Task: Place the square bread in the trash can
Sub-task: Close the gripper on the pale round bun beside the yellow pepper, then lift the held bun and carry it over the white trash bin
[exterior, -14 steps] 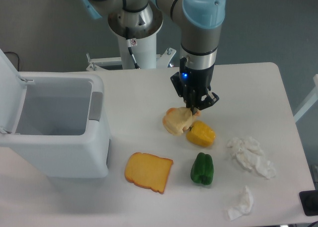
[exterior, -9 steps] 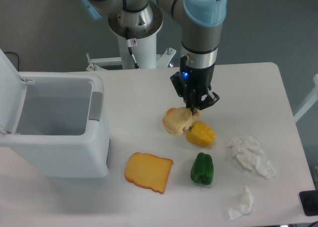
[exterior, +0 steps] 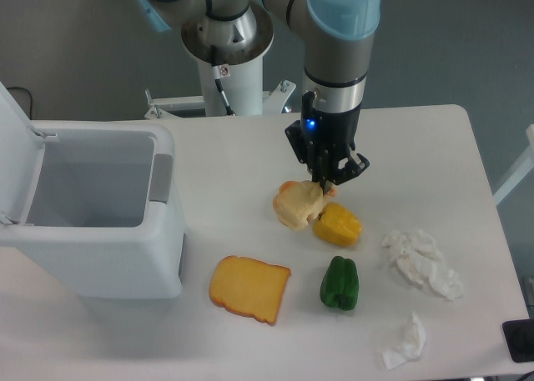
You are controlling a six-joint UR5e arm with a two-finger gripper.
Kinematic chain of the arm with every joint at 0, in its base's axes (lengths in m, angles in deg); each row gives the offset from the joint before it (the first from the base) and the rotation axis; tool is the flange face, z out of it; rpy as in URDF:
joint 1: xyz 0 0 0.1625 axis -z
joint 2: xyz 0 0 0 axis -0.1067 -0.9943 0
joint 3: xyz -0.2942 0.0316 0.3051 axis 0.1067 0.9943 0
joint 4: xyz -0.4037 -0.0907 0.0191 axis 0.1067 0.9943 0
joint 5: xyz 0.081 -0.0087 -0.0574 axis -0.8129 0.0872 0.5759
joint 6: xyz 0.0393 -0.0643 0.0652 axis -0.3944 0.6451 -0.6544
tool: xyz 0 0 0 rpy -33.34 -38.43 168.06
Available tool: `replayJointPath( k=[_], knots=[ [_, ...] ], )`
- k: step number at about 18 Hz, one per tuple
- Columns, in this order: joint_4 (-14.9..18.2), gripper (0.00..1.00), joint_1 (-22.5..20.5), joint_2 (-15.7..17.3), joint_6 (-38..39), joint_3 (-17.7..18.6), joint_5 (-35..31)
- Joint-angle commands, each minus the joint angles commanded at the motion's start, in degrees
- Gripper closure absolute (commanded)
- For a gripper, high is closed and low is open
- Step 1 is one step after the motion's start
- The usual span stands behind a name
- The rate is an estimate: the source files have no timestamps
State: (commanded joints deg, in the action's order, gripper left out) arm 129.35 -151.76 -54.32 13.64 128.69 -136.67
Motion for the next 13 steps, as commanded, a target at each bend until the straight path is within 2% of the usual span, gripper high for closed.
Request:
replayJointPath(
  k=[2,6,10,13],
  knots=[
    [0.35,0.8,0.96,-0.09,2.63,-1.4,0.0],
    [1.23,0.8,2.72,0.88,8.16,-1.76,0.09],
    [0.88,0.8,4.04,3.68,19.49,-2.2,1.49],
    [0.27,0.8,4.31,5.53,29.07,-2.29,5.17]
  ],
)
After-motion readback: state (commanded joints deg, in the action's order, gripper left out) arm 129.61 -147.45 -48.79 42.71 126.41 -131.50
